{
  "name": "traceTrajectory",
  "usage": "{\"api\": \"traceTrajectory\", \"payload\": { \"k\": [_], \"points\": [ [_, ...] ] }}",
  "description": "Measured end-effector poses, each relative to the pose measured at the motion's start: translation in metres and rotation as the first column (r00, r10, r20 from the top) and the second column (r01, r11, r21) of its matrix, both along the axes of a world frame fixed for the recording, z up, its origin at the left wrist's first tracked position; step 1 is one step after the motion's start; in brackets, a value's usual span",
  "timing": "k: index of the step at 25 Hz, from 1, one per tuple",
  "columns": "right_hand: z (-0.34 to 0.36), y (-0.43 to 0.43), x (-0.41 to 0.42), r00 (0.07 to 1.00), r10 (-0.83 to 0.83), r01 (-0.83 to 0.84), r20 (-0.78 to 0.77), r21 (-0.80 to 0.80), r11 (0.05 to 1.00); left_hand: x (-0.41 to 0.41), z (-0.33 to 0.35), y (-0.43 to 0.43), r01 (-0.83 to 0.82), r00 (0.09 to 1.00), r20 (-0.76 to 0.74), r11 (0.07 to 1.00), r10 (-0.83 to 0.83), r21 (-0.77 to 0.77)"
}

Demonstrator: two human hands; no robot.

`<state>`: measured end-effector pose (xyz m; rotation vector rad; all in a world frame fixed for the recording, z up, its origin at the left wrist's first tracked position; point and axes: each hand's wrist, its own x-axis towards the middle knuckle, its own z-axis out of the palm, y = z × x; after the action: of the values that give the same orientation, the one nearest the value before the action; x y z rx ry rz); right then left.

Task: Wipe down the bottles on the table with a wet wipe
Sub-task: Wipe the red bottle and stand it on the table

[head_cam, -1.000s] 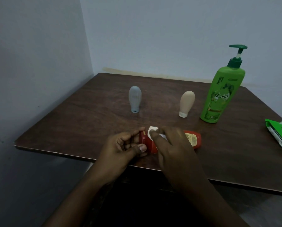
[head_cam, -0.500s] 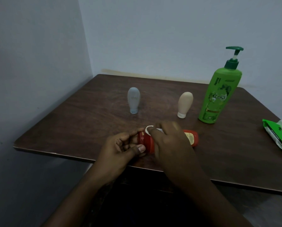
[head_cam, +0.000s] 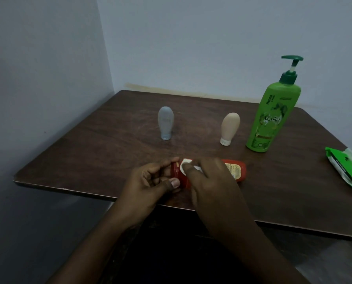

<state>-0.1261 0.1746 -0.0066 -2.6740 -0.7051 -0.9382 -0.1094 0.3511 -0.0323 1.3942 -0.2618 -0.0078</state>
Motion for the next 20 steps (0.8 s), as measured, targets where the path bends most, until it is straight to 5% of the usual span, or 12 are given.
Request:
{"api": "traceTrajectory", "payload": {
  "k": [20],
  "points": [
    [0.008, 0.012, 0.011, 0.999, -0.054, 0.054, 0.008, -0.04, 0.998, -0.002, 0.002, -0.002, -0.017, 0.999, -0.041, 0.998, 0.014, -0.063]
  ]
}}
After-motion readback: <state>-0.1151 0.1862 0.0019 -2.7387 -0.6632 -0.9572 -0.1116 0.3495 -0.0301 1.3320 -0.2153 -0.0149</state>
